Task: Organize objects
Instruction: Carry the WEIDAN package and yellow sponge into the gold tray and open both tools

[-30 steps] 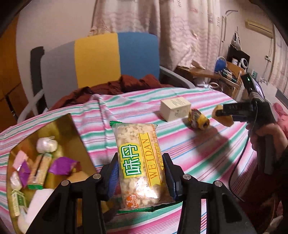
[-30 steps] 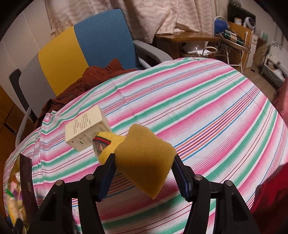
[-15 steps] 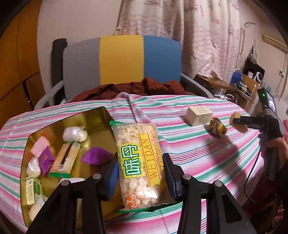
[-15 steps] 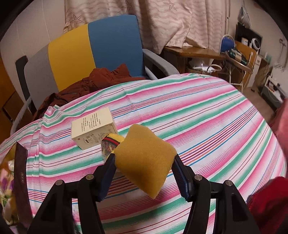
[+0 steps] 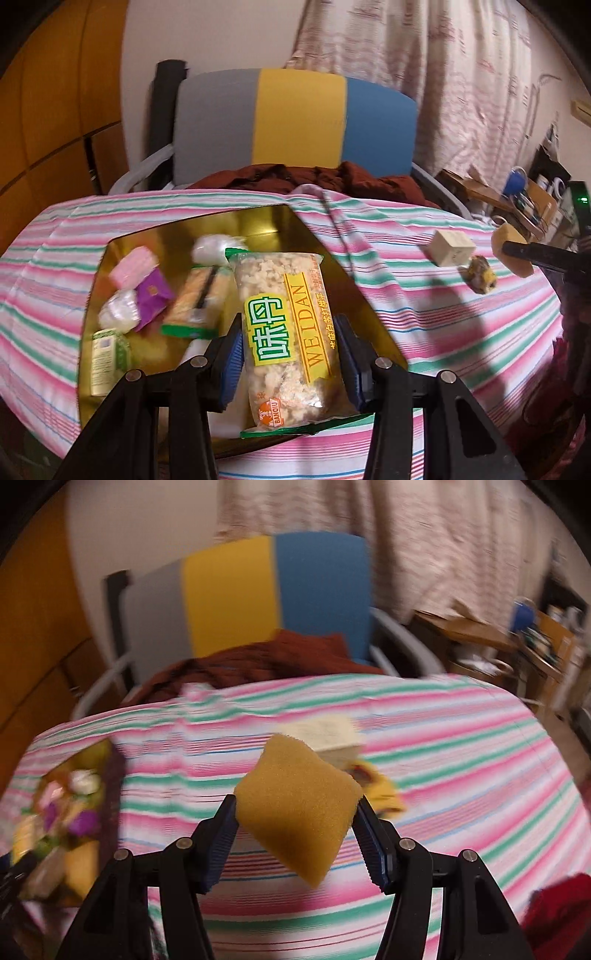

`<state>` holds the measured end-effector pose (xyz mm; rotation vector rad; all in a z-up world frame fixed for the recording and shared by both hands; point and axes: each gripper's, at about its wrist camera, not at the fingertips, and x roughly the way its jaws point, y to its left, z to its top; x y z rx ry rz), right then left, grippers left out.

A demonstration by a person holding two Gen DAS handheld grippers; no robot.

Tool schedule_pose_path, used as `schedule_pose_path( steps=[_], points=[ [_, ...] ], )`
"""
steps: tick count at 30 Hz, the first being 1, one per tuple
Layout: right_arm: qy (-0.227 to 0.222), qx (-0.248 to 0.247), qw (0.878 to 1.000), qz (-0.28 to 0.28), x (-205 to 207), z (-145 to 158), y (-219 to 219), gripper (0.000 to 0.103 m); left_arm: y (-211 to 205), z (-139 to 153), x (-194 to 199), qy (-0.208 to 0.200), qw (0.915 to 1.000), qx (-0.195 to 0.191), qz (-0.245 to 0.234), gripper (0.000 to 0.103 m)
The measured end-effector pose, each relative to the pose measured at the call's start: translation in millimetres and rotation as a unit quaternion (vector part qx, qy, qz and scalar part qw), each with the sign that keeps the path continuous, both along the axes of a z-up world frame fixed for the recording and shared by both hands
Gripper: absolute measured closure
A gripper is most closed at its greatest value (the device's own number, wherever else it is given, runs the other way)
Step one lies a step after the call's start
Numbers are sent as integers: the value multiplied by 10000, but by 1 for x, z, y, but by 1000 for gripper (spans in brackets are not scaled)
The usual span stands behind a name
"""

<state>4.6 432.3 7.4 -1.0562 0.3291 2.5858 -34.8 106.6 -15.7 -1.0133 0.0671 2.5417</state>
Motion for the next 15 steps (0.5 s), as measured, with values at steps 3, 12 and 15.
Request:
schedule_pose_path(
  steps=[3, 12, 15],
  points=[
    [136, -137, 9982, 569, -11, 7, -43, 41, -20, 0, -4, -33, 9997, 52, 238, 57],
    [152, -599, 9770, 2040, -49, 2, -159, 41, -78, -1, -13, -112, 9957, 142, 913, 57],
    [27, -700, 9714, 2268, -71, -7, -182, 41, -87, -4, -15, -151, 9946, 165, 1009, 57]
  ],
)
